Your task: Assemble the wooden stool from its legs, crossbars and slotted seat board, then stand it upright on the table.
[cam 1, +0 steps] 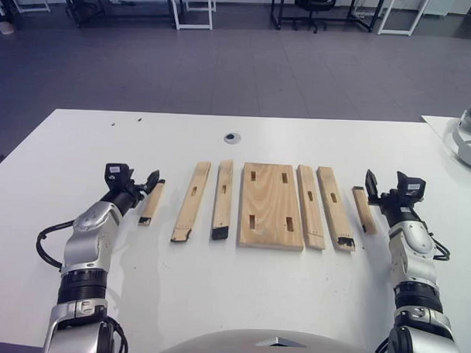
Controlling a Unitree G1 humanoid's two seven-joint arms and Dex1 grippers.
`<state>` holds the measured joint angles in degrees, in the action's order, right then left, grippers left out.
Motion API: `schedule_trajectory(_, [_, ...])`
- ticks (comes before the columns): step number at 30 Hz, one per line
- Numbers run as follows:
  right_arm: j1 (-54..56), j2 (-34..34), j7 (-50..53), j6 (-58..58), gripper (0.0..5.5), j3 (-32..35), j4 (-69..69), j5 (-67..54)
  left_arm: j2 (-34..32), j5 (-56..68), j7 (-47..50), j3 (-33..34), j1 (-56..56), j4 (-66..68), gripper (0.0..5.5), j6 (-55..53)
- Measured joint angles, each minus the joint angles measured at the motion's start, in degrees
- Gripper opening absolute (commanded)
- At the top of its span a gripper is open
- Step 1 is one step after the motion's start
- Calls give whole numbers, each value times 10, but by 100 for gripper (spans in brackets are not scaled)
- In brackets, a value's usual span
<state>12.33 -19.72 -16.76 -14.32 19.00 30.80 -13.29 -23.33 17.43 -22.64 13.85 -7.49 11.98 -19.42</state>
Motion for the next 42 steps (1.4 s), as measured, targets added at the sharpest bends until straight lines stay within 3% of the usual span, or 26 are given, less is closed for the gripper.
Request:
schedule_trajectory(1, [0, 0, 0, 0, 388, 0, 0, 0, -1, 0, -6, -5, 10, -6, 391, -13])
schedule_trajectory(9, [-11, 4, 3, 0, 388, -4, 0, 1, -29, -20, -12, -44, 49, -73, 239, -106])
schedule_trajectory(15, [-11, 3, -12, 31, 388, -25, -21, 1, -60, -45, -21, -59, 53, -75, 135, -109])
schedule_trajectory(20, [26, -4, -91, 142, 388, -85, -139, -26, -59, -42, -35, -47, 41, -57, 129, -22])
schedule_trajectory(23, [89, 45, -124, 275, 388, -130, -253, -137, -20, 1, -42, -29, -33, -109, 129, 54])
schedule_trajectory(26, [151, 134, -104, 413, 388, -146, -339, -297, 3, 5, -84, -87, -123, -164, 129, 85])
schedule_trajectory(30, [201, 200, -42, 480, 388, -122, -345, -397, 30, -1, -122, -160, -178, -208, 129, 102])
schedule_trajectory(35, [208, 224, -6, 513, 301, -102, -350, -448, 34, -20, -136, -201, -182, -239, 129, 115])
schedule_trajectory(42, [206, 232, 17, 517, 172, -102, -382, -454, 35, -25, -136, -205, -182, -240, 129, 123])
